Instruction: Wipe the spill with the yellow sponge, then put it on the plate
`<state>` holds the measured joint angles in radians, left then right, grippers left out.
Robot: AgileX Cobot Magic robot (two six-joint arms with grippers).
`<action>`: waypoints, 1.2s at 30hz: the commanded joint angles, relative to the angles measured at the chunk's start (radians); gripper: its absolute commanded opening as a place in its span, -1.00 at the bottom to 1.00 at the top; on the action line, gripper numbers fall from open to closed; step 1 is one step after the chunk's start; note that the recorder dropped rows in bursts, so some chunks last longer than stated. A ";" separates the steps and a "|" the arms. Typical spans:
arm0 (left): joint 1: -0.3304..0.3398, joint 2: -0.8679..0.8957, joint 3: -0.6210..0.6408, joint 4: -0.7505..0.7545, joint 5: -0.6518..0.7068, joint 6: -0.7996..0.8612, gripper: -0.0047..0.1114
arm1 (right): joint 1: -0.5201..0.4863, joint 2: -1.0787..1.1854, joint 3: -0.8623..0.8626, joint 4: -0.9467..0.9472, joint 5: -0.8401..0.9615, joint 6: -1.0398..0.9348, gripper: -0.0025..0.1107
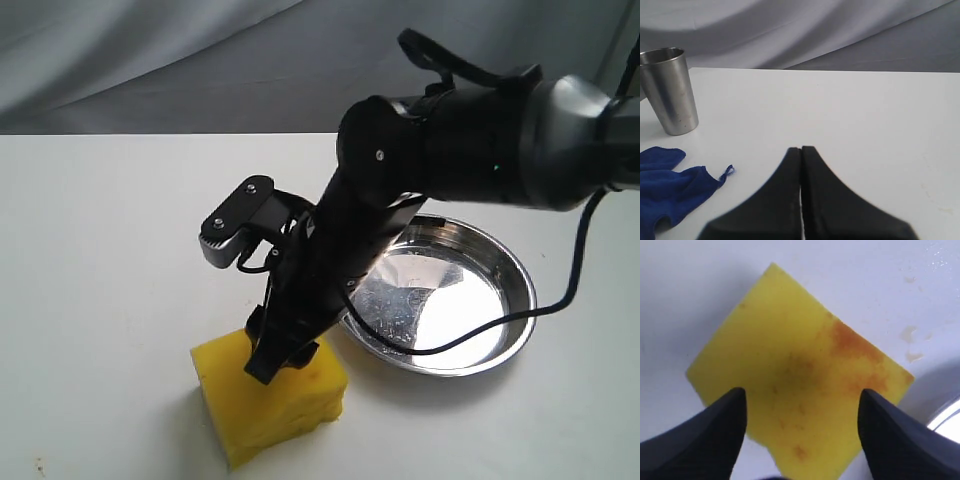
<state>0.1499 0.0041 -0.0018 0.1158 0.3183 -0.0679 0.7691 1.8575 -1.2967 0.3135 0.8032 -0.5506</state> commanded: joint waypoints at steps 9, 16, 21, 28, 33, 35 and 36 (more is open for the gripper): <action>-0.004 -0.004 0.002 -0.001 -0.004 -0.004 -0.92 | 0.001 0.140 0.003 0.003 -0.058 -0.030 0.05; -0.004 -0.004 0.002 -0.001 -0.004 -0.004 -0.92 | 0.001 0.172 0.003 0.004 -0.060 -0.030 -0.35; -0.004 -0.004 0.002 -0.001 -0.004 -0.004 -0.92 | 0.001 0.193 0.003 0.003 -0.067 -0.030 -0.66; -0.004 -0.004 0.002 -0.001 -0.004 -0.004 -0.92 | 0.001 0.193 0.003 -0.062 -0.192 -0.028 -0.96; -0.004 -0.004 0.002 -0.001 -0.004 -0.004 -0.92 | -0.002 0.194 0.003 -0.115 -0.376 -0.021 -0.96; -0.004 -0.004 0.002 -0.001 -0.004 -0.004 -0.92 | -0.002 0.194 0.003 -0.132 -0.446 -0.009 -0.96; -0.004 -0.004 0.002 -0.001 -0.004 -0.004 -0.92 | -0.002 0.194 0.003 -0.132 -0.483 -0.003 -0.96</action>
<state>0.1499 0.0041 -0.0018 0.1158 0.3183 -0.0679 0.7691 2.0400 -1.2991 0.2222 0.4476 -0.5646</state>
